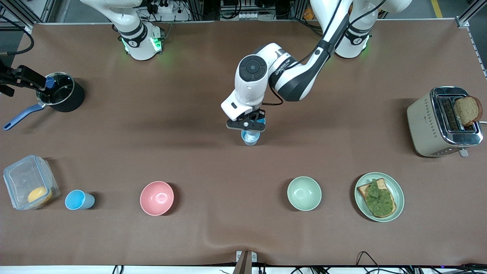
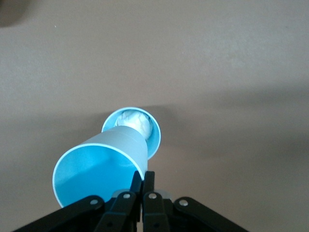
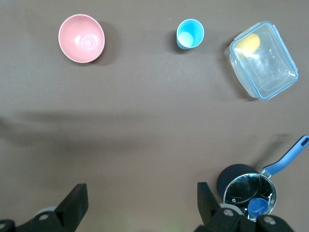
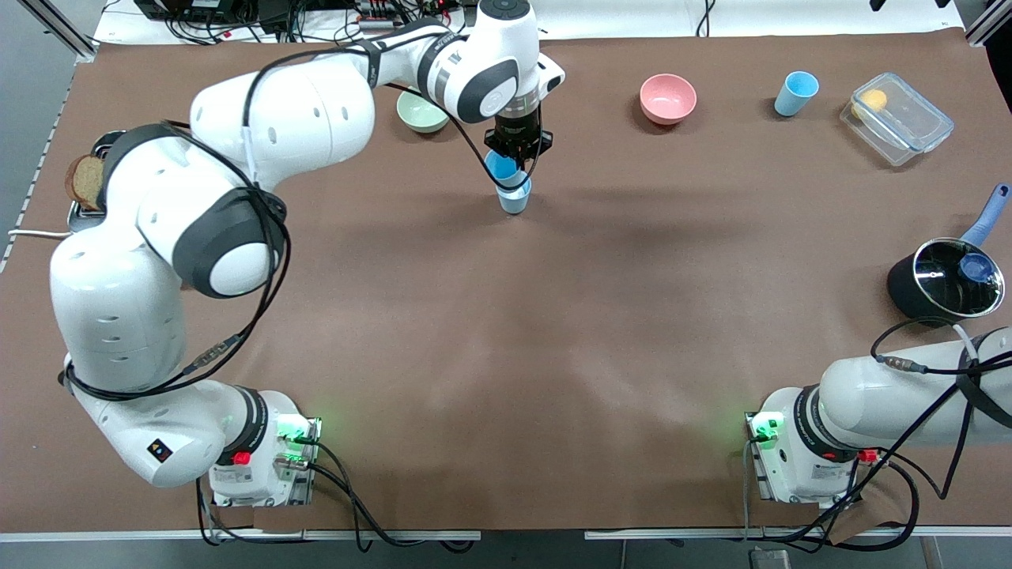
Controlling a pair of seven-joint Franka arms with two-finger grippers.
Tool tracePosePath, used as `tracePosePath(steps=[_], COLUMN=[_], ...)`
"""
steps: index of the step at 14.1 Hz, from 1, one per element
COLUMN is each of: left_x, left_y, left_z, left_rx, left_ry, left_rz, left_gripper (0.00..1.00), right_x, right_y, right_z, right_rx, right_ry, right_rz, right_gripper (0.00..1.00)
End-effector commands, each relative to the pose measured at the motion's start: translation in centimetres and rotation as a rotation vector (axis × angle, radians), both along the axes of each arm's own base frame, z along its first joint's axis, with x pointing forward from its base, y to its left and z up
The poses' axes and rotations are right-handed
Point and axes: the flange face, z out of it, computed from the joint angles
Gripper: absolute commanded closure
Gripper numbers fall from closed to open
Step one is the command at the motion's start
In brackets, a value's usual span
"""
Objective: Stack blue cups with both arms
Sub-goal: 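Lower the held cup with the left gripper down over the other cup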
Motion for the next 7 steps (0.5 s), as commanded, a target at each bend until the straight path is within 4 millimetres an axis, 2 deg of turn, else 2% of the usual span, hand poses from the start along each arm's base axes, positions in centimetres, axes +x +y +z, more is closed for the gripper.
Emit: tracePosePath(steps=[1,5,7], left_x=[0.0,0.2,-0.1], left_y=[-1.4,-1.9,-2.2], left_z=[-0.5,-1.7,-1.7], left_rx=[-0.002,-0.018,-0.022], left_ry=[-0.010,-0.026,-0.031], left_rz=[0.016,0.016,0.010], left_gripper=[1.00,1.00,1.00], right_x=[-0.5,-0.5,-0.6], right_y=[-0.1,-0.2,-0.1], right_z=[-0.3,-0.4,-0.3], right_rx=[0.007,0.007,0.007], right_ry=[0.015,0.016,0.015], right_rz=[0.008,0.008,0.008], right_gripper=[0.00,0.00,0.00])
